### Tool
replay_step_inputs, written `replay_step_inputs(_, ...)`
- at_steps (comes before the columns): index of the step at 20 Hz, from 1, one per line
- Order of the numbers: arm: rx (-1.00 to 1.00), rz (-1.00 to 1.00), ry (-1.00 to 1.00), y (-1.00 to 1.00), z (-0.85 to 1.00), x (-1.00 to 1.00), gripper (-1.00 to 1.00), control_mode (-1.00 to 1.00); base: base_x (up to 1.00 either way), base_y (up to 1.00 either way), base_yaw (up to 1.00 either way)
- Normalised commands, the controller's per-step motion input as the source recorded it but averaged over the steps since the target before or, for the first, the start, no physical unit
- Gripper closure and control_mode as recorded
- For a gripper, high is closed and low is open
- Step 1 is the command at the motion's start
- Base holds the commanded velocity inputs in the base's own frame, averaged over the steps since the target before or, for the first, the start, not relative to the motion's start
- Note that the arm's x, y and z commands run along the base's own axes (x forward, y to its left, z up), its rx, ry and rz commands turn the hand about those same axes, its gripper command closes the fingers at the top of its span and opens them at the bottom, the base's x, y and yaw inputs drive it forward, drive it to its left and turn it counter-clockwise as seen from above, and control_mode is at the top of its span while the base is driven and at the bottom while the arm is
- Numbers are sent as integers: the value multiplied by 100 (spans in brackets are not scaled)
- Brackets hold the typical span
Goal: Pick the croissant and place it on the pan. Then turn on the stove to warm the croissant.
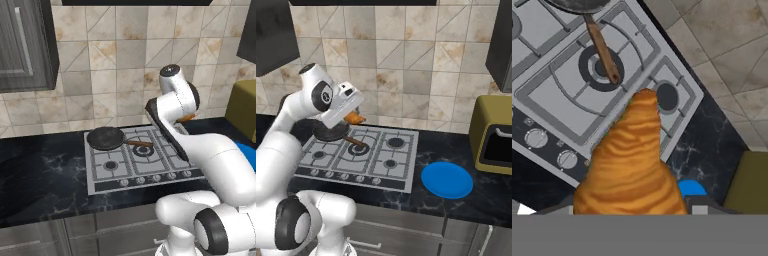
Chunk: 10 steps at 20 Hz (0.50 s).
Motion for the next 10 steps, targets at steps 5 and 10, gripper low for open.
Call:
replay_step_inputs(5, 0, 17, -2, 100, 16, 18, 100, -100, 0, 0, 0)
replay_step_inputs(10, 0, 26, -1, 100, 8, 26, 100, -100, 0, 0, 0)
